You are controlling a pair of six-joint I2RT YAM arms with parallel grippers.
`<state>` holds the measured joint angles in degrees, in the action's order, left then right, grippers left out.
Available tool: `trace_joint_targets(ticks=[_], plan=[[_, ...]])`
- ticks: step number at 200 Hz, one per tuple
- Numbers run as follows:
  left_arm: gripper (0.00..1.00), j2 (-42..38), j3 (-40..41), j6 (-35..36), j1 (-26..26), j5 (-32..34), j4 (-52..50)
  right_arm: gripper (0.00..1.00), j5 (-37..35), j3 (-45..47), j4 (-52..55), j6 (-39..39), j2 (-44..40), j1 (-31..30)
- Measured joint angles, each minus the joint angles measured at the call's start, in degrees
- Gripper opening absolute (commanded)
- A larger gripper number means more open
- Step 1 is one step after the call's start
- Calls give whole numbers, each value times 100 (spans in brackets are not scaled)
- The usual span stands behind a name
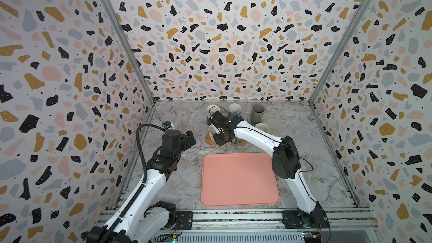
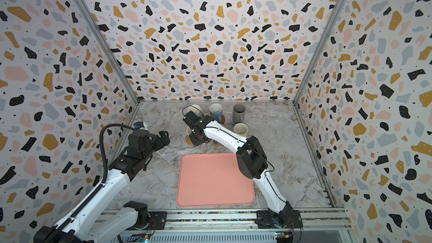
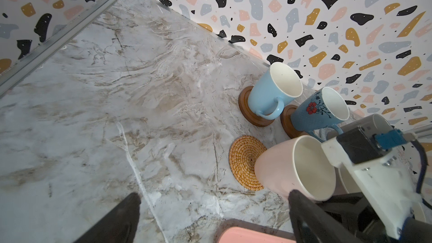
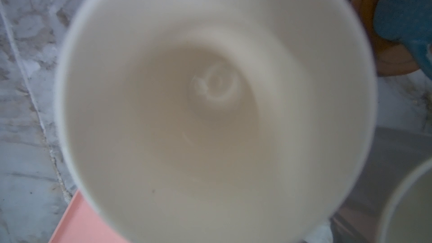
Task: Place cups on coasters
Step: Place the cup on the coaster.
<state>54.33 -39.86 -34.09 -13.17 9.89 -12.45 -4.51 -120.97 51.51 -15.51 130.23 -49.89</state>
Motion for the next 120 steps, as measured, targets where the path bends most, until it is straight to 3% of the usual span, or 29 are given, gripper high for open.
trace_joint_targets(ticks=[120], plan=[[99, -44, 144, -9, 0, -109, 4, 9, 216, -798, 260, 160, 511, 140]])
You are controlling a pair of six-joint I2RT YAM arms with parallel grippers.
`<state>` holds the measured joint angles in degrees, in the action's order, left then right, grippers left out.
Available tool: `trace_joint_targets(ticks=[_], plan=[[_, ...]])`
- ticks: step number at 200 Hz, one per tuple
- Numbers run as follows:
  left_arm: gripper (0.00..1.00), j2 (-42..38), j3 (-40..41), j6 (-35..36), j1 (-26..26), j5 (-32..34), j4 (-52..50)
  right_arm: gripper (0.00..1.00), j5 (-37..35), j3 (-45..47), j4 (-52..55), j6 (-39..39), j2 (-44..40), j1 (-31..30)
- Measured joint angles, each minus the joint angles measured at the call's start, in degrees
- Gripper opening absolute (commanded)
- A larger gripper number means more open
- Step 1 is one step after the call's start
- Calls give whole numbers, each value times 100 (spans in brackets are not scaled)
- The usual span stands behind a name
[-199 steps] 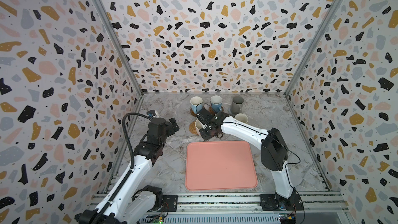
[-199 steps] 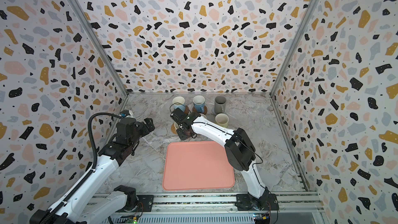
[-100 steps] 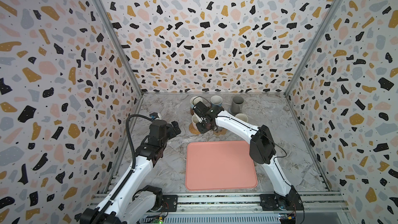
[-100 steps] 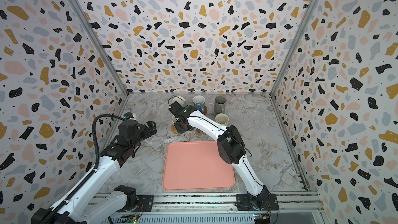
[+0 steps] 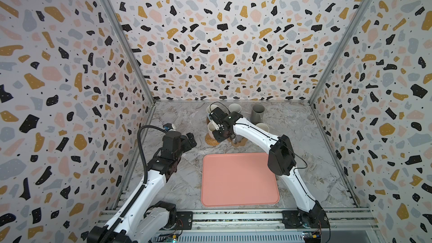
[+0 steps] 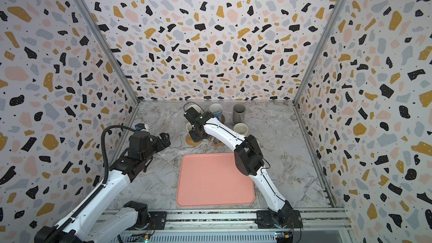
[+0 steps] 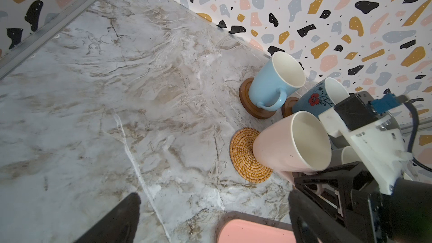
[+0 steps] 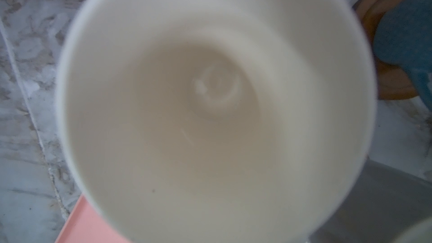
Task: Place cups on coasters
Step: Place the cup on the coaster.
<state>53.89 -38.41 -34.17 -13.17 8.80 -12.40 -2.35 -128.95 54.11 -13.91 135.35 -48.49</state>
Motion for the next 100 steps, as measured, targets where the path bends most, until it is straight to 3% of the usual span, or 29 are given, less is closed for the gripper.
trace_joint_targets(ticks=[100], plan=[[100, -85, 37, -37, 2, -61, 2, 9, 72, -63, 144, 101, 188, 7]])
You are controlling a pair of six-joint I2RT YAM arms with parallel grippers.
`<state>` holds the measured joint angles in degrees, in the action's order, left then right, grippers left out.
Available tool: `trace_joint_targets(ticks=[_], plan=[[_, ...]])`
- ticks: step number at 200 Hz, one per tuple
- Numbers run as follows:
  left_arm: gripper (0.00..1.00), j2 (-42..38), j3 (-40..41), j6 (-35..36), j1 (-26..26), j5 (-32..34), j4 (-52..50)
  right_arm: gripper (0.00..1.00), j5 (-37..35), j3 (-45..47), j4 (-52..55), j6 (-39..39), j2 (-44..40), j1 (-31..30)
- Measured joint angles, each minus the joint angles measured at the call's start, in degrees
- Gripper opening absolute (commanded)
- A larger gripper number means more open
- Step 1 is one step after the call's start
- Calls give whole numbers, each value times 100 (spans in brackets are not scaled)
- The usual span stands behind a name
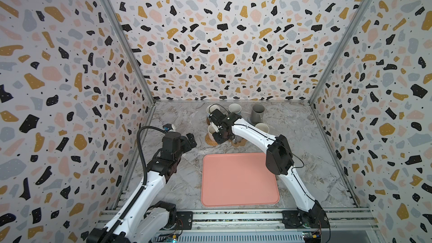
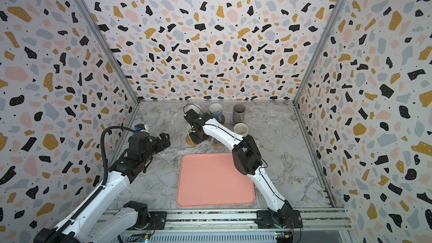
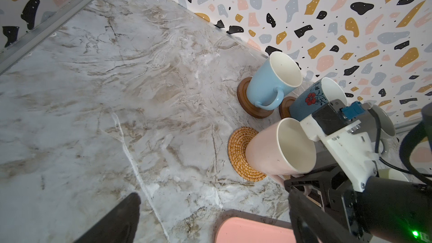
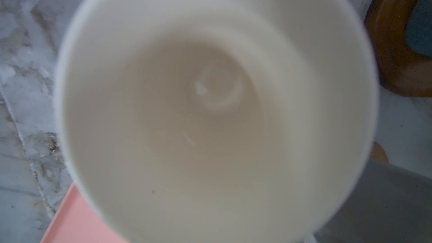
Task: Place cups on coasters
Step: Place the cup on the coaster.
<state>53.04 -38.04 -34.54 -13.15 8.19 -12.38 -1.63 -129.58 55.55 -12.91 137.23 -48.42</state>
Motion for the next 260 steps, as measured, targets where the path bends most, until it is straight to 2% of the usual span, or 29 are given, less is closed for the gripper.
trace_joint_targets(ticks=[207, 260], plan=[[99, -59, 2, -2, 2, -17, -7, 10, 81, -175, 20, 20, 74, 4], [99, -63, 2, 0, 2, -17, -9, 14, 83, -177, 9, 20, 116, 4]])
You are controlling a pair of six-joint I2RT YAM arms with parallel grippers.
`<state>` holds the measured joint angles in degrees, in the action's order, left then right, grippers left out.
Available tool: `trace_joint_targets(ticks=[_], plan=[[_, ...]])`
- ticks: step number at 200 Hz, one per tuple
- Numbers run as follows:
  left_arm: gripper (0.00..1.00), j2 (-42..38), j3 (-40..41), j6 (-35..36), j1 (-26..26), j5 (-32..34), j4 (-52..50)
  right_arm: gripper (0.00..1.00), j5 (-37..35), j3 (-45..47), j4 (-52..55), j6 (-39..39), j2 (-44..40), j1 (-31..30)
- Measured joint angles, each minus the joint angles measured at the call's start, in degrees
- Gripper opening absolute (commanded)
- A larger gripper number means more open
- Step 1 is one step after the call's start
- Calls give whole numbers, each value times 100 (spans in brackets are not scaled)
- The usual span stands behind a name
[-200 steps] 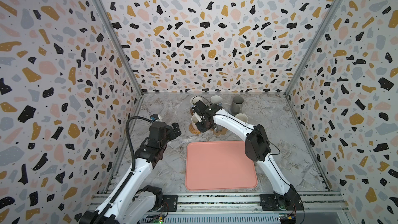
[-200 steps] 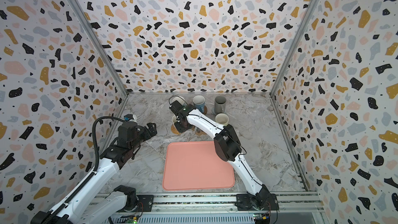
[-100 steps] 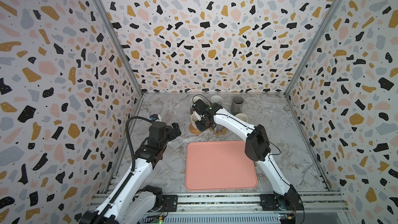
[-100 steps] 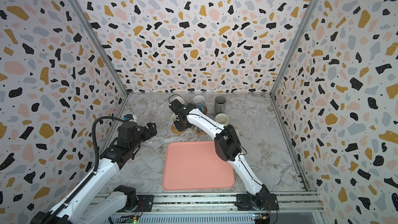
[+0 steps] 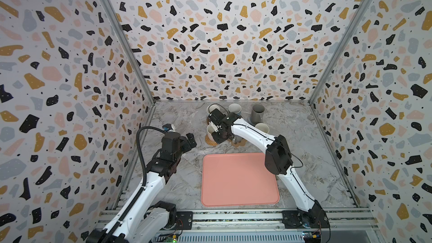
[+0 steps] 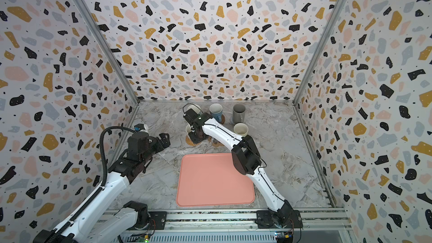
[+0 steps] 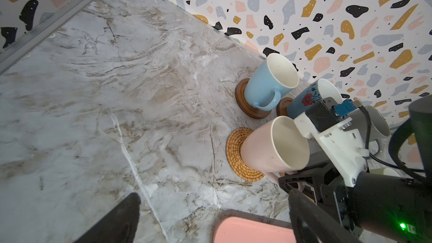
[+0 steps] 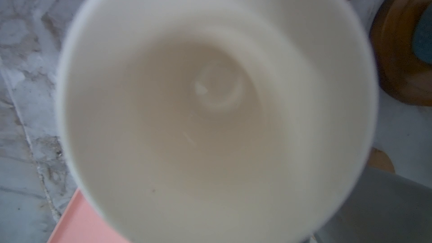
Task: Place cups on coasters
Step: Place the cup on the coaster.
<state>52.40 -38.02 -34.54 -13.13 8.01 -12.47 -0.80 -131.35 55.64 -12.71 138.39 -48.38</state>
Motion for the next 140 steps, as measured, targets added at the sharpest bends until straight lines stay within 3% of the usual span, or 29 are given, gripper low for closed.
trace_joint_targets(ticks=[51, 140], plan=[[100, 0, 0, -2, 0, 0, -11, 27, -4, -20, -74, 0, 0, 0], [99, -35, 0, 0, 0, 4, -35, 33, -35, -31, -164, -2, 0, 0]])
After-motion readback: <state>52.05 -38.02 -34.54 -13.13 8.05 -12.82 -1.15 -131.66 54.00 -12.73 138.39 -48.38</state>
